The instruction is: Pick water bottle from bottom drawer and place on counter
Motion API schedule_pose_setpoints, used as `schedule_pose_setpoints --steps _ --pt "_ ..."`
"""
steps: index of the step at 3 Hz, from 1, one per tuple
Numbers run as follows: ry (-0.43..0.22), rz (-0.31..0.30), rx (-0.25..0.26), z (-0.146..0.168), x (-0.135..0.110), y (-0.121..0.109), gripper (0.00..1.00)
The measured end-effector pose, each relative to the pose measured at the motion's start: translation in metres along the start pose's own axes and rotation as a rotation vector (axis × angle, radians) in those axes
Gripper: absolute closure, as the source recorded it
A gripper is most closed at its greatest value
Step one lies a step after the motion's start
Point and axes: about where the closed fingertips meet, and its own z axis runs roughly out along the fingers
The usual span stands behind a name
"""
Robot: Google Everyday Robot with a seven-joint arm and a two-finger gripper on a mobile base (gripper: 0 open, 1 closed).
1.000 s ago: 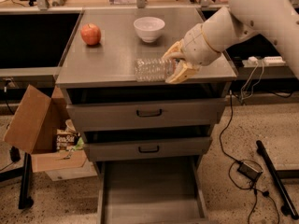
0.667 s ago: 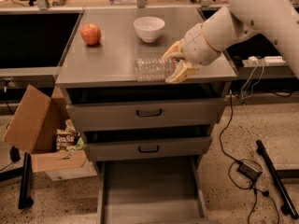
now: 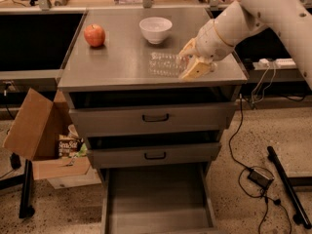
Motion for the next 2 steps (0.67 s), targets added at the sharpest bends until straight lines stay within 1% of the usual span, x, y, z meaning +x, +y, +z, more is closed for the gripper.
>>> schedule_pose_setpoints --steps 1,2 --pt "0.031 0.167 0.000 -0.006 0.037 -0.037 1.00" --pt "0.048 0.234 0.021 -0.010 0.054 -0.058 1.00"
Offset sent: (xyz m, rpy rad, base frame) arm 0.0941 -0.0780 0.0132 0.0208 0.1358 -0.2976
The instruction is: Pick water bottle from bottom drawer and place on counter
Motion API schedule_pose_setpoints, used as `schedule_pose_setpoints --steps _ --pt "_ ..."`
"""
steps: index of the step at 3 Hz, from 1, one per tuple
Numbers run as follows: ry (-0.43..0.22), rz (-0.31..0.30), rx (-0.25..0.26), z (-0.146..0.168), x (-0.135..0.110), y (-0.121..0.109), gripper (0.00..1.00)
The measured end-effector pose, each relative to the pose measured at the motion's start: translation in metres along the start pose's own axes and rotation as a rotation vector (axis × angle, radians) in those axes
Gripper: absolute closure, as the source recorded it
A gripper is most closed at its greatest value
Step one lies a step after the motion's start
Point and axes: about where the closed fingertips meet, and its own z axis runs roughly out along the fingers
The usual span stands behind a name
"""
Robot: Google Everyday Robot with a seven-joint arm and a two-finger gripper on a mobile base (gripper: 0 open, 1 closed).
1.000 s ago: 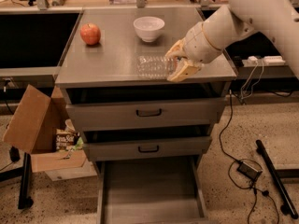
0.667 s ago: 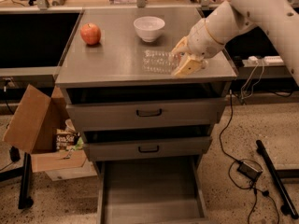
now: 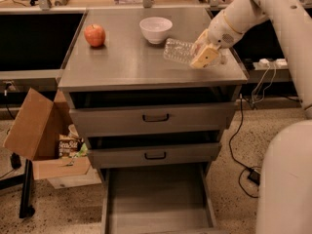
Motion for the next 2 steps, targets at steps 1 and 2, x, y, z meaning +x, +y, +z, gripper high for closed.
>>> schedule_pose_setpoints --steps 1,2 --pt "0.002 0.029 0.043 0.007 0.003 -0.026 0.97" --pt "0.003 0.033 0.049 0.017 0.001 -0.036 0.74"
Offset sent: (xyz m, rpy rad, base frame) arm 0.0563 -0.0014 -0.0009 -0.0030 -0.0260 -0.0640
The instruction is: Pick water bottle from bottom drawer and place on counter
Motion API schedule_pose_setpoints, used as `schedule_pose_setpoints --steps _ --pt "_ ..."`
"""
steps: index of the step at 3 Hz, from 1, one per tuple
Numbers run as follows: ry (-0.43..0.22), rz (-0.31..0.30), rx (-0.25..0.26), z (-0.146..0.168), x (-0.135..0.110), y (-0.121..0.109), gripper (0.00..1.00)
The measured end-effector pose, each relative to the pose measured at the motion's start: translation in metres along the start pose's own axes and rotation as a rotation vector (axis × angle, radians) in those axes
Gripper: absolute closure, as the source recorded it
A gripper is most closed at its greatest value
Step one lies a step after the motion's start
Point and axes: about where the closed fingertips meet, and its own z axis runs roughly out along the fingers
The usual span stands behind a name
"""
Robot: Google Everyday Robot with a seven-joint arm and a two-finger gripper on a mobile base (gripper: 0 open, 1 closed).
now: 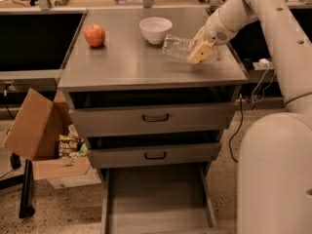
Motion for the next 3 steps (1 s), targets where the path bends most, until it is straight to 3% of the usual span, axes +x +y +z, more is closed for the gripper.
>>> schedule_pose_setpoints --steps 3 --pt "-0.001 0.000 0.003 0.0001 -0.0005 -0.0010 0.04"
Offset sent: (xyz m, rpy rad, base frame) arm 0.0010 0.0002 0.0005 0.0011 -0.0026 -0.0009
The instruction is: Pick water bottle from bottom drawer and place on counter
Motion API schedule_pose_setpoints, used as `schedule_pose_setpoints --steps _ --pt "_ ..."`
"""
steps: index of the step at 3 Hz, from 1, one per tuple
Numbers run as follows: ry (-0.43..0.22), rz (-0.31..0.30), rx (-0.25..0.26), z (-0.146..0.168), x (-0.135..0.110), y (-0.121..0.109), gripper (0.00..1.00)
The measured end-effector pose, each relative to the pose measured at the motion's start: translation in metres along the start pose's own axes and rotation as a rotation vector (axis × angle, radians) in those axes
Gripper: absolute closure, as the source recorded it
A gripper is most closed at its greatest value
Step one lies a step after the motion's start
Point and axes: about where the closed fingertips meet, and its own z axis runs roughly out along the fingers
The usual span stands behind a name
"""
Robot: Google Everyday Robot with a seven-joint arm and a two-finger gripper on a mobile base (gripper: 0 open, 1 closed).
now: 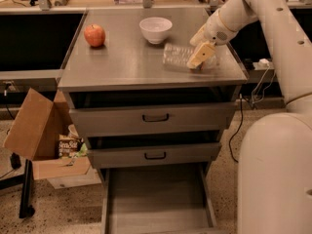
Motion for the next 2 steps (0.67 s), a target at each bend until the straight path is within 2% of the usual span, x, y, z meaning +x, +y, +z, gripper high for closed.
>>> schedule_pose_setpoints --steps 2 --pt "0.000 0.000 0.000 0.0000 0.0000 0.0000 0.00"
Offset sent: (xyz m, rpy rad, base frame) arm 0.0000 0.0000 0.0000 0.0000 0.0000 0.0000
